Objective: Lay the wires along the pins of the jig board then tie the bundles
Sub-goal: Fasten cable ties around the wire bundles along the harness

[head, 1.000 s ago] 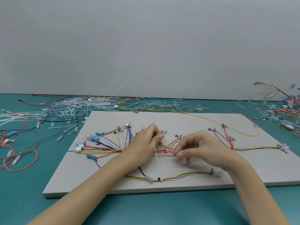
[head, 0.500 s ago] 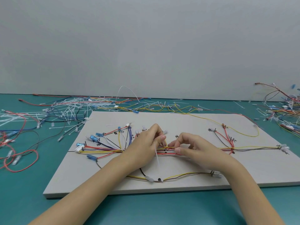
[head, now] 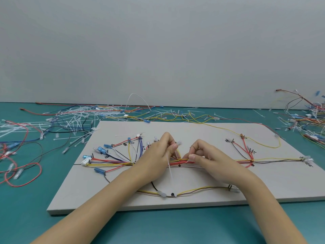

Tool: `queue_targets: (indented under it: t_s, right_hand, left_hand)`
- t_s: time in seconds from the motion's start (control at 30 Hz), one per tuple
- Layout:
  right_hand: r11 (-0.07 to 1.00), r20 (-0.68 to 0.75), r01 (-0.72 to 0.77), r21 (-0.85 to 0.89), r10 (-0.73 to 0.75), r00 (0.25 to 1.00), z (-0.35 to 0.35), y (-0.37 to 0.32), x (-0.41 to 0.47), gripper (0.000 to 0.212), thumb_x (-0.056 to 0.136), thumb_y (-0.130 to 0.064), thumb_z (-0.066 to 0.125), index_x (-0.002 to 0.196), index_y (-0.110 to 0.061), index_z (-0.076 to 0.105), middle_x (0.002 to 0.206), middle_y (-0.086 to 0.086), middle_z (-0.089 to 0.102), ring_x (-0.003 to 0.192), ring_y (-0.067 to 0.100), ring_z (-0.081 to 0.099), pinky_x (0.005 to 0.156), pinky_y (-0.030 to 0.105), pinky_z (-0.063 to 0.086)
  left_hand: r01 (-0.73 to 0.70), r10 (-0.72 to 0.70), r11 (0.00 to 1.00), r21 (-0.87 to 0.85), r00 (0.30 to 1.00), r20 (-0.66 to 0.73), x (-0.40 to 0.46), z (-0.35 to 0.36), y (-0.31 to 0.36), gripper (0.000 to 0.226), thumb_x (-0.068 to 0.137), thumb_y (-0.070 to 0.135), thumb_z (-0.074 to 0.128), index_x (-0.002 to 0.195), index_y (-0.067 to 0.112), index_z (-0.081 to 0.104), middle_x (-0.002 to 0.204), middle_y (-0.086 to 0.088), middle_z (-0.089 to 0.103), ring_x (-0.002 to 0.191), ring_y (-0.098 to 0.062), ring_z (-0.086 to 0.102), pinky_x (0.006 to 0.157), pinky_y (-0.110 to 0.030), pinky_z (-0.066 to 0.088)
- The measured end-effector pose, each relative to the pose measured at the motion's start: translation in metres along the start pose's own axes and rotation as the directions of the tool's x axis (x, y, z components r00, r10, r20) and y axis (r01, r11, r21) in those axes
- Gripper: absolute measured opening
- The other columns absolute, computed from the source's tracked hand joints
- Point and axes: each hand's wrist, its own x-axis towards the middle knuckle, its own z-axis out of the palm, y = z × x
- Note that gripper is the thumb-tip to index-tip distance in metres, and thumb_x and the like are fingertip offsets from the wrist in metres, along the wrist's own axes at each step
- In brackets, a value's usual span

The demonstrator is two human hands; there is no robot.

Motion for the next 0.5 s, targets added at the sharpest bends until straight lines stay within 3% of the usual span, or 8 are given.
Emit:
queue_targets:
  t_s: [0.13,0.27,0.37,0.5]
  right_hand:
    - [1.0,-0.013,0.014,0.009,-0.014,1.0,0.0002,-0.0015,-0.0008,0.008,0.098,-0.02,0.053,0.091,-0.024,0.053,0.103,0.006,0.069,0.098,0.02,0.06,0.09,0.036,0.043]
    - [1.0,-0.021,0.021,0.007,-0.021,1.0,0.0029,-0.0029,-0.0003,0.007,0.098,-0.02,0.054,0.091,-0.022,0.053,0.097,0.01,0.066,0.075,0.007,0.052,0.072,0.026,0.039]
    - [0.999,-0.029,0.016,0.037,-0.014,0.999,0.0031,-0.002,0.0008,0.007,0.097,-0.017,0.056,0.09,-0.019,0.055,0.093,0.012,0.067,0.073,0.007,0.051,0.071,0.025,0.038]
    - [0.999,0.017,0.023,0.049,-0.023,1.0,0.0013,-0.0046,-0.0006,0.011,0.088,-0.01,0.068,0.081,-0.019,0.066,0.09,0.001,0.069,0.075,0.002,0.06,0.072,0.016,0.044]
  left_hand:
    - [0.012,-0.012,1.0,0.011,1.0,0.015,0.0004,0.0004,0.0,0.014,0.104,0.031,0.038,0.092,0.023,0.041,0.092,-0.001,0.069,0.092,-0.023,0.064,0.088,-0.049,0.048]
    - [0.019,-0.019,0.999,0.027,0.999,0.029,0.0009,0.0008,0.0005,0.016,0.104,0.033,0.036,0.093,0.022,0.04,0.093,-0.005,0.068,0.092,-0.028,0.062,0.088,-0.051,0.047]
    - [0.022,-0.023,1.0,0.02,1.0,0.018,0.0011,0.0015,0.0003,0.015,0.103,0.033,0.037,0.093,0.023,0.04,0.091,-0.005,0.069,0.09,-0.027,0.062,0.086,-0.051,0.047]
    - [0.022,-0.023,0.999,-0.038,0.999,-0.037,0.0006,0.0031,0.0,0.015,0.102,0.032,0.041,0.089,0.026,0.041,0.085,0.001,0.071,0.084,-0.017,0.066,0.084,-0.046,0.05]
